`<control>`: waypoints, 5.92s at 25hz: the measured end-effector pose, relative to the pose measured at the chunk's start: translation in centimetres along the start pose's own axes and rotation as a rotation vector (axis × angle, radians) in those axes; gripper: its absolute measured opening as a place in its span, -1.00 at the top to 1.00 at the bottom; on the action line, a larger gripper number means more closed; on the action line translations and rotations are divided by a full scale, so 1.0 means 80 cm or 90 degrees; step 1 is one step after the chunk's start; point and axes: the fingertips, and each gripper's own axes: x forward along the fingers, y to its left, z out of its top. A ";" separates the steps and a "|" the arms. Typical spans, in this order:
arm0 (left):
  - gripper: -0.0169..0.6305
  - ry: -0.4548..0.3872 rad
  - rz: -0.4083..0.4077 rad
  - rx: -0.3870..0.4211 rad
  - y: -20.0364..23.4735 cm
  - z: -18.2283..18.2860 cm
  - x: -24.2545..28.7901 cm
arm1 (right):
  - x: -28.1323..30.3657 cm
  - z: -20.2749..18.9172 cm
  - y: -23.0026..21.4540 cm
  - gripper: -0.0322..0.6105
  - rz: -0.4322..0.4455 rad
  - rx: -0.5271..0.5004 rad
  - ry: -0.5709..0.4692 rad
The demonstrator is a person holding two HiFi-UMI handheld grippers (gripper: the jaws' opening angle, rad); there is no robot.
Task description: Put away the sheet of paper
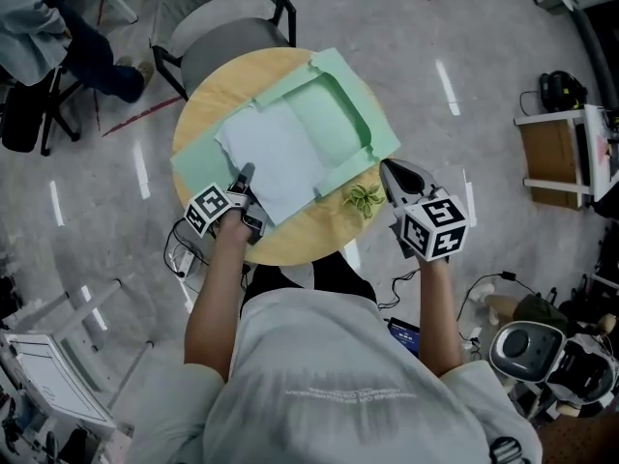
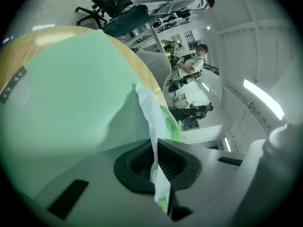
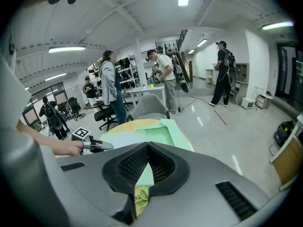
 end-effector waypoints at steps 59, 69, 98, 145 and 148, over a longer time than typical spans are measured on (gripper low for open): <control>0.84 0.109 0.009 0.099 -0.089 -0.077 0.203 | 0.025 -0.020 -0.138 0.81 -0.032 0.063 0.040; 0.27 0.190 0.057 0.193 -0.081 -0.084 0.171 | 0.020 -0.019 -0.112 0.81 -0.025 0.061 0.033; 0.89 0.043 -0.120 0.859 -0.269 0.044 -0.118 | -0.119 0.113 0.061 0.81 -0.150 -0.141 -0.176; 0.89 -0.106 -0.349 1.091 -0.454 -0.005 -0.335 | -0.244 0.181 0.257 0.81 -0.183 -0.264 -0.319; 0.89 -0.104 -0.350 1.093 -0.454 -0.006 -0.335 | -0.243 0.182 0.257 0.81 -0.183 -0.264 -0.318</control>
